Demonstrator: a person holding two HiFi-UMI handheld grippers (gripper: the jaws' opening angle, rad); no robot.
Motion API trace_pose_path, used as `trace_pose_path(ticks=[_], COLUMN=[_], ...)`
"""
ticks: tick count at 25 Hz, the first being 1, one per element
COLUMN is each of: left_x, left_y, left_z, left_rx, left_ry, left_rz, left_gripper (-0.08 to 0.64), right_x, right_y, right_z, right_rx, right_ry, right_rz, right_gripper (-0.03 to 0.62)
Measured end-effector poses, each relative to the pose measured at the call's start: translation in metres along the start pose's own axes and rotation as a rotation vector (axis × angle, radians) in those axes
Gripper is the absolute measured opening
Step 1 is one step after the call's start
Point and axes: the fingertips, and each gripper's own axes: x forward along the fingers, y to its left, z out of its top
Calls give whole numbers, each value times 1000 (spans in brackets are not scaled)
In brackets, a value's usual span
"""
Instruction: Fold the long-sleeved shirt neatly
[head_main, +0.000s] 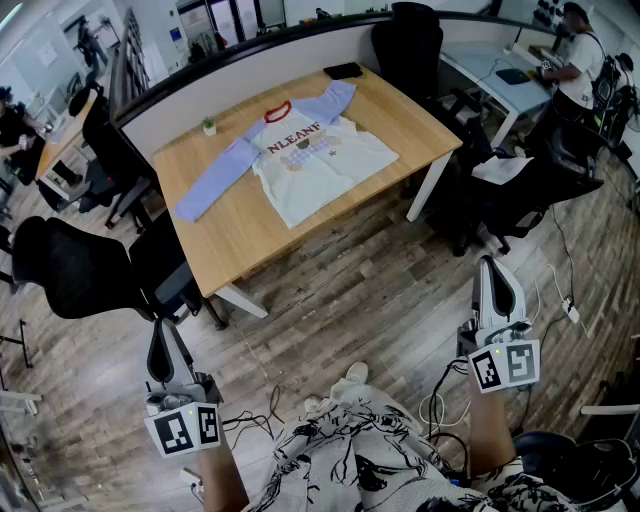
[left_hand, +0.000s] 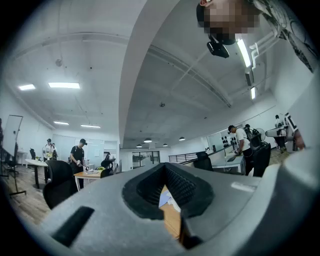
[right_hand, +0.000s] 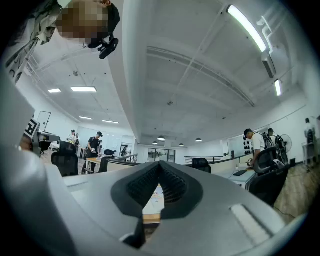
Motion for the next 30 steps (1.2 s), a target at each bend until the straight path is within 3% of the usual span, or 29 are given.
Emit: trace_pose_path(ticks=[11, 17, 22, 24, 26, 30], left_x=[6, 9, 11, 12, 13, 13], left_y=[-1, -7, -7, -6, -6, -5], left_z=[-9, -11, -19, -20, -21, -24], left_rx=[-23, -26, -19, -19, -21, -23], left_ry=[32, 32, 46, 46, 51, 54], left_rz=[-20, -22, -29, -30, -31, -16], left_gripper=[0, 2, 2, 51, 130, 211], right_x=[7, 8, 11, 13, 15, 17], right_y=[6, 7, 12, 14, 14, 14], right_z=[0, 6, -1, -1, -3, -6], right_rx=[-20, 40, 9, -1, -4, -4], right_ry=[7, -52, -26, -23, -13, -4], right_rz=[13, 35, 43, 47, 52, 61], right_gripper=[5, 6, 6, 11, 100, 205])
